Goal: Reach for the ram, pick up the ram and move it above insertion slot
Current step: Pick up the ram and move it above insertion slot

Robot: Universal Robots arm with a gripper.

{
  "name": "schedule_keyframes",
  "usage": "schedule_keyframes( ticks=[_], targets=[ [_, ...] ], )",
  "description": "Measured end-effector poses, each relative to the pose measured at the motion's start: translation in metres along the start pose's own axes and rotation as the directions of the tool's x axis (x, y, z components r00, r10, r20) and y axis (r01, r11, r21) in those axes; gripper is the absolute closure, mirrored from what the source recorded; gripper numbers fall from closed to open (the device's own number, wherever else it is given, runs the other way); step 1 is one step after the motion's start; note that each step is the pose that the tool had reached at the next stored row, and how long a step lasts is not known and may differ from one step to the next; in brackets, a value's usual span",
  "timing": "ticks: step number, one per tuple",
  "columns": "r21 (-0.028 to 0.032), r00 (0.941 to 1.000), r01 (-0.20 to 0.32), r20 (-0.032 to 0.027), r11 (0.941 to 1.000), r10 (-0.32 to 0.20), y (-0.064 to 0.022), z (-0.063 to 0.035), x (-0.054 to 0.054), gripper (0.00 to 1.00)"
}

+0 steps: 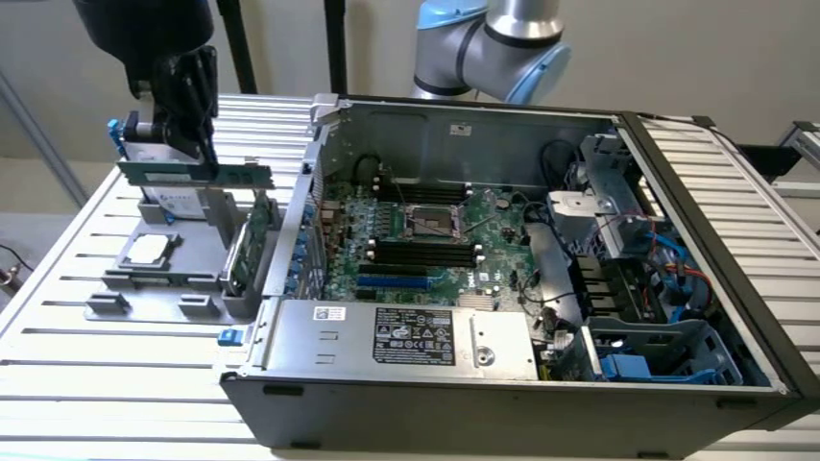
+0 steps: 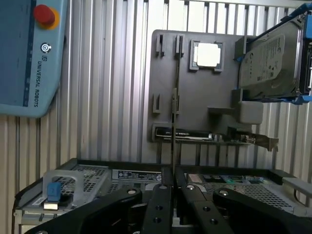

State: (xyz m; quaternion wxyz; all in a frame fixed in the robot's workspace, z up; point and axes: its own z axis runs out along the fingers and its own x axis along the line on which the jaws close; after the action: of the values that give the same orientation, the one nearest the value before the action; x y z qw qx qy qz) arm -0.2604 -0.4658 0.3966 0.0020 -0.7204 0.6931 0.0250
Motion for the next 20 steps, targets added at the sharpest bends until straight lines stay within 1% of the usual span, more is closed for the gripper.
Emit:
schedule_keyframes(
  ticks=[10, 13, 20],
  targets=[
    [0.0004, 0.9999, 0.000, 0.0109, 1.0000, 0.000, -0.0386, -0.0045, 0.001, 0.87],
    [0.0005, 0.9999, 0.001, 0.0153, 1.0000, -0.001, -0.0506, -0.0052, 0.001, 0.87],
    [0.0011, 0.9996, 0.001, 0.0281, 1.0000, -0.001, -0.0763, -0.0060, 0.002, 0.87]
  ],
)
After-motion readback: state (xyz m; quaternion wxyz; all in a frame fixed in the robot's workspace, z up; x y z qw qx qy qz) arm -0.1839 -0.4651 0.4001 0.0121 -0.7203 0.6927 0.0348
